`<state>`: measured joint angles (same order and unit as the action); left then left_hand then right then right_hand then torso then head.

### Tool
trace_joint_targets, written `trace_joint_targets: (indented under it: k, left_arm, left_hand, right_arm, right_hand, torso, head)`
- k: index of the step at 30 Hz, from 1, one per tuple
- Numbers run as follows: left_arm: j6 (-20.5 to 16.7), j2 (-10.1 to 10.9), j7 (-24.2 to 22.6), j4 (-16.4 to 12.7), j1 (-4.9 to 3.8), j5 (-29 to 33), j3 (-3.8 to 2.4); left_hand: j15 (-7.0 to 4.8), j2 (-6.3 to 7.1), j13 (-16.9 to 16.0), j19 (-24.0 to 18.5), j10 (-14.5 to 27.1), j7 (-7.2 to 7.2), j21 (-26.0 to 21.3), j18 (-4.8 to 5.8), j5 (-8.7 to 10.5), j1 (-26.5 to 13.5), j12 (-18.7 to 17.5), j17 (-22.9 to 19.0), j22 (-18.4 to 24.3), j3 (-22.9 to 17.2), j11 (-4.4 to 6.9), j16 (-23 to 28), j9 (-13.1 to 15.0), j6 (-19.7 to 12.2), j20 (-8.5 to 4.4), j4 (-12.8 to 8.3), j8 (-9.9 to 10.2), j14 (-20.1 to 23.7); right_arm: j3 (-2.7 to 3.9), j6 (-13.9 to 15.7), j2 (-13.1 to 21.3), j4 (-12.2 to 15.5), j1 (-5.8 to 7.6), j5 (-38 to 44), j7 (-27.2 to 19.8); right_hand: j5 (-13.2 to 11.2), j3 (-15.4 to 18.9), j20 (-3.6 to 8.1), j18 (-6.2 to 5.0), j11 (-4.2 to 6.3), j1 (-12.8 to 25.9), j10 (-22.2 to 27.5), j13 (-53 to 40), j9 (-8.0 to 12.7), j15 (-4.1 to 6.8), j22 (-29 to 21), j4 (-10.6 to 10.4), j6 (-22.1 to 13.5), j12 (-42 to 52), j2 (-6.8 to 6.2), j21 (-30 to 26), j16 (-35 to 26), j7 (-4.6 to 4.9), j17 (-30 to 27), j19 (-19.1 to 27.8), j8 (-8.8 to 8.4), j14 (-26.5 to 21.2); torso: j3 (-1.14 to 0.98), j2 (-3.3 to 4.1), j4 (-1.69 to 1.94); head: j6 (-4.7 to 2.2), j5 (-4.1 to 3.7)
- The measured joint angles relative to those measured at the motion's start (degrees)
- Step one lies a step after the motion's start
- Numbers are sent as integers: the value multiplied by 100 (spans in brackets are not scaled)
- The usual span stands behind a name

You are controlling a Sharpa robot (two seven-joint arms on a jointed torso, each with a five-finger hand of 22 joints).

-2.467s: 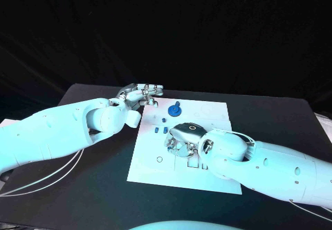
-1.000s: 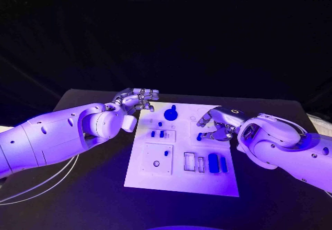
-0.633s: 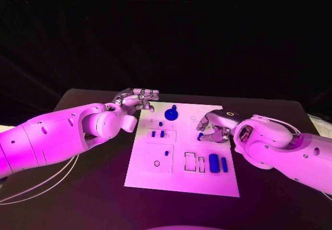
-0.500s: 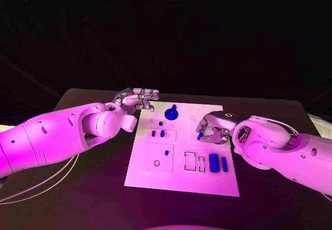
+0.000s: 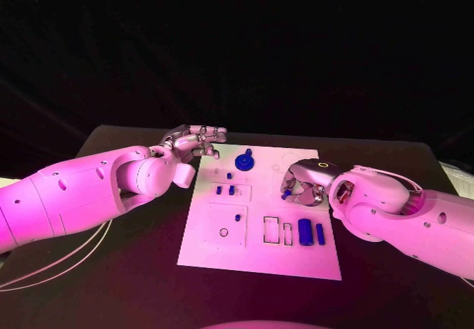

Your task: Assemble the parts on the task board

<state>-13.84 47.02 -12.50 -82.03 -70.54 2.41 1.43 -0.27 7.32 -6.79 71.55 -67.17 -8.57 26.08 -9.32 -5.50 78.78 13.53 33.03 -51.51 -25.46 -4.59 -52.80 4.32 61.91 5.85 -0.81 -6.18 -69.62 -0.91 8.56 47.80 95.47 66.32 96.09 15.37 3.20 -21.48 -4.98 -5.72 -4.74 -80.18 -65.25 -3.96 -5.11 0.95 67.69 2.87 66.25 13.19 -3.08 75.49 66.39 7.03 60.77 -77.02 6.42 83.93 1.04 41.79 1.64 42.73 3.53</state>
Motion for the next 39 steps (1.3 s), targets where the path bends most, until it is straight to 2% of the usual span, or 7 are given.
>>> trace_joint_targets:
  k: [3,10,15,23,27,30,39]
  left_arm:
    - [0,3,4,-1,0,0,0]
    - [0,5,12,-1,1,-2,0]
    - [0,11,18,2,3,-2,0]
    - [0,15,25,9,6,-2,0]
    - [-1,5,25,11,7,-2,0]
    - [-1,-10,25,12,8,-2,0]
    - [1,-81,25,23,9,-3,0]
  left_hand:
    - [0,0,0,0,0,0,0,0,0,0,0,0,0,0,0,0,0,0,0,0,0,0]
    - [0,0,0,0,0,0,0,0,0,0,0,0,5,0,0,0,0,0,0,0,0,0]
    - [0,0,1,0,0,0,1,0,0,0,0,1,5,0,0,0,0,0,0,0,0,0]
    - [0,0,1,0,0,0,2,0,0,0,0,1,4,0,0,0,0,0,0,0,0,0]
    - [0,0,1,0,0,0,2,0,0,0,0,-5,4,0,0,0,-5,0,0,0,0,0]
    - [1,0,1,0,0,0,2,0,0,0,0,-5,4,0,0,0,-6,0,0,0,0,0]
    - [1,0,2,0,-1,0,2,0,0,0,0,-5,4,0,1,0,-5,0,0,0,0,0]
  right_arm:
    - [-6,49,-7,-8,-10,69,16]
    - [-14,251,30,53,-25,187,25]
    - [12,527,225,329,-11,146,4]
    - [55,772,412,776,129,-154,-59]
    - [55,794,255,905,115,-281,-101]
    - [46,801,12,980,36,-367,-150]
    - [3,785,-666,882,-202,-447,-327]
  right_hand:
    - [-13,-109,15,1,-15,-31,-15,-21,-14,0,62,77,24,0,30,35,1,-24,24,-15,16,0]
    - [-35,-242,37,0,-66,-39,-66,-22,-43,20,192,180,50,-4,38,133,46,-7,45,-78,16,20]
    - [-47,-266,45,0,-77,-39,-77,-29,-50,20,231,203,50,-12,38,149,46,-7,45,-86,15,20]
    - [-19,-314,25,61,-76,-54,-76,-29,-34,20,252,219,50,-57,51,176,46,-7,42,-106,15,20]
    - [-19,-316,25,61,-76,-54,-76,-29,-28,20,252,218,49,-65,51,176,45,-8,37,-106,15,20]
    - [3,-349,25,60,-76,-54,-76,-29,-27,20,259,222,26,-75,51,176,46,15,24,-106,15,20]
    - [75,-386,25,59,-76,-54,-76,-31,-27,20,259,242,17,-131,50,176,45,23,2,-105,15,20]
  torso:
    - [1,-2,-1]
    - [-1,-3,-1]
    - [-4,-3,-1]
    - [-1,-6,-5]
    - [2,-6,-12]
    - [3,-6,-14]
    - [6,-4,-10]
  head:
    - [0,-7]
    - [0,-14]
    - [5,-15]
    - [9,3]
    - [3,6]
    - [-1,15]
    - [7,37]
